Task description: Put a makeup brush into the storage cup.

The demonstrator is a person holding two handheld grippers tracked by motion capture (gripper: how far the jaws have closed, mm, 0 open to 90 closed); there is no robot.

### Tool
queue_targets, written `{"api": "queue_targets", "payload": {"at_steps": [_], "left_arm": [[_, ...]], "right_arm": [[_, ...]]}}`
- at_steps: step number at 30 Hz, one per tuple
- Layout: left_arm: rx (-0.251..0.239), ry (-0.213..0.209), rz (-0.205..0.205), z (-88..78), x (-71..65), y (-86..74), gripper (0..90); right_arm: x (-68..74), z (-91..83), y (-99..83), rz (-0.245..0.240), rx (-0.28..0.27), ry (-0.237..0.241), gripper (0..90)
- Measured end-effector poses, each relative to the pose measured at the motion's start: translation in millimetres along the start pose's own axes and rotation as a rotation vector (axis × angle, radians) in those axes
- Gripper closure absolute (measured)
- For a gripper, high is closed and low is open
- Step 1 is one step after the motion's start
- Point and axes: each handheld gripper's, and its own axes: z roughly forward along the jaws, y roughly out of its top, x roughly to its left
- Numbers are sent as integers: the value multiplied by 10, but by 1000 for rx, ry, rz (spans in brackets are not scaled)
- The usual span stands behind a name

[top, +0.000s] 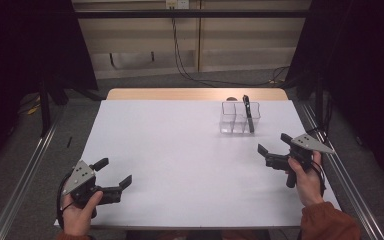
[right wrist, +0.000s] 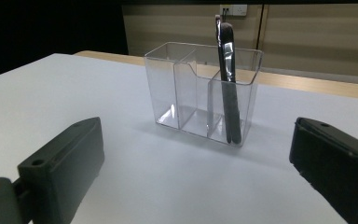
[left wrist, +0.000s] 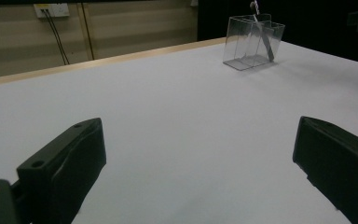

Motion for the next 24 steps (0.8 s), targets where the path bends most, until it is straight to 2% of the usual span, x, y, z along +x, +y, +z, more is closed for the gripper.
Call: {"api": "queue_targets", "payload": {"at_steps": [2, 4, 9, 24], "left_arm": [[5, 5, -7, -7, 1, -6, 25], [3, 13, -5, -31, 3, -10, 25], [0, 26, -10, -47, 10, -16, 22], [0, 28, -16, -101, 19, -35, 22]], "right_arm": [[19, -33, -27, 10, -2, 6, 25], [48, -63, -60, -22, 6, -8, 26], [58, -162, -119, 3, 4, 1, 25], [140, -440, -287, 3, 14, -18, 17]]}}
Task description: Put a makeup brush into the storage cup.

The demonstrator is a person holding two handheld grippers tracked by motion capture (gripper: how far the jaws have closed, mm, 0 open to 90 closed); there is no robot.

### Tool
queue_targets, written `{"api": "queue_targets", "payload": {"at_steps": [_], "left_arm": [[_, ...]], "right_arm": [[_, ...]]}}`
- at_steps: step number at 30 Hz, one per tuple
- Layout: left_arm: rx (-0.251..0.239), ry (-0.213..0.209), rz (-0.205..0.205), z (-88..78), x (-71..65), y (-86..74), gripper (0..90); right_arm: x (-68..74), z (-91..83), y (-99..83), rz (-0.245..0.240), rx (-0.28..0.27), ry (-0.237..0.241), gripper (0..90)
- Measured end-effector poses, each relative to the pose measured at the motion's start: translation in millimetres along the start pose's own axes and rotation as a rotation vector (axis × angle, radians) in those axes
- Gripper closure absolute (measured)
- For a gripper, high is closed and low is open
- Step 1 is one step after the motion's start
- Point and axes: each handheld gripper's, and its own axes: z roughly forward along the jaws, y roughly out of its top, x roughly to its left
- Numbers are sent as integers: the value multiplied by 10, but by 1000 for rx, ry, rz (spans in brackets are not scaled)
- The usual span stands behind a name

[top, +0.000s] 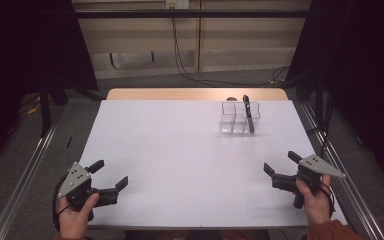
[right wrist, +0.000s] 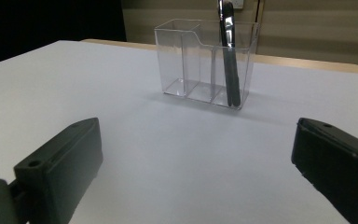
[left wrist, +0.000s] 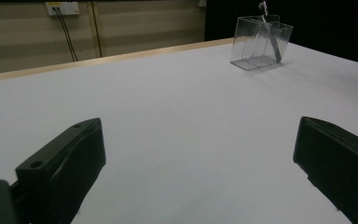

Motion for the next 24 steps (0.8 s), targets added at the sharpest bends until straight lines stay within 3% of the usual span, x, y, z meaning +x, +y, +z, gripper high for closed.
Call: {"api": "queue_targets", "payload": {"at_steps": [10, 24], "left_arm": [[5, 12, -11, -29, -4, -28, 22], [12, 29, -25, -36, 17, -37, 23]], "right_arm": [[32, -211, -97, 6, 9, 10, 7], [12, -158, -115, 11, 33, 40, 6]]}}
